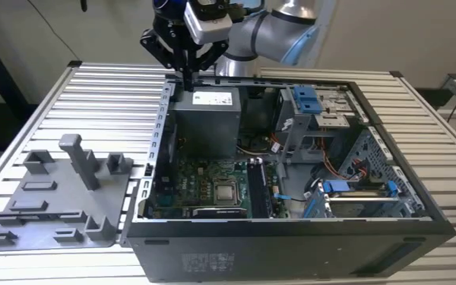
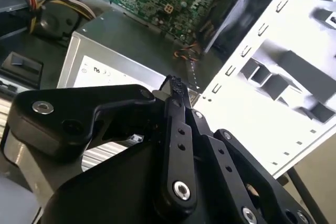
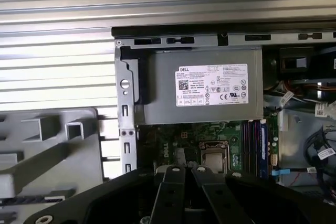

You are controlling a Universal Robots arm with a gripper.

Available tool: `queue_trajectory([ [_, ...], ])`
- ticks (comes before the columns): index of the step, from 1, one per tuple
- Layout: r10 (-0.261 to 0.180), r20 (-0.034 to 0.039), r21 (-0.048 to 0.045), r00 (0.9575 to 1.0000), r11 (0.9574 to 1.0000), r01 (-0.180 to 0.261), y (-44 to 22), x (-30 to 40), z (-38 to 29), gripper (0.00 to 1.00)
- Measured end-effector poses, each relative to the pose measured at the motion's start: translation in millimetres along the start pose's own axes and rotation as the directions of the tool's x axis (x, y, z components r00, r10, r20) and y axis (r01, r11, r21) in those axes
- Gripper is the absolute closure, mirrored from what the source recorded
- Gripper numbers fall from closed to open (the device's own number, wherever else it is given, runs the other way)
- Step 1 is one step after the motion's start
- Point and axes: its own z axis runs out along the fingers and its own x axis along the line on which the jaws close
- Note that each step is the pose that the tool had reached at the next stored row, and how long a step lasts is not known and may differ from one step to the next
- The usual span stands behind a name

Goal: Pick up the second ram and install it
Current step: 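Reach for the second ram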

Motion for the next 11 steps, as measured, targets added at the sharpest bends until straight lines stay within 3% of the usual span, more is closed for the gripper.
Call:
queue_trajectory([
  [5, 0.0, 0.0029, 0.0, 1.0, 1.0, 0.0, -1.3, 19.0, -0.5, 0.89],
  [11, 0.0, 0.0041, -0.0003, 1.0, 1.0, 0.0, -2.1, 30.9, -0.7, 0.89],
])
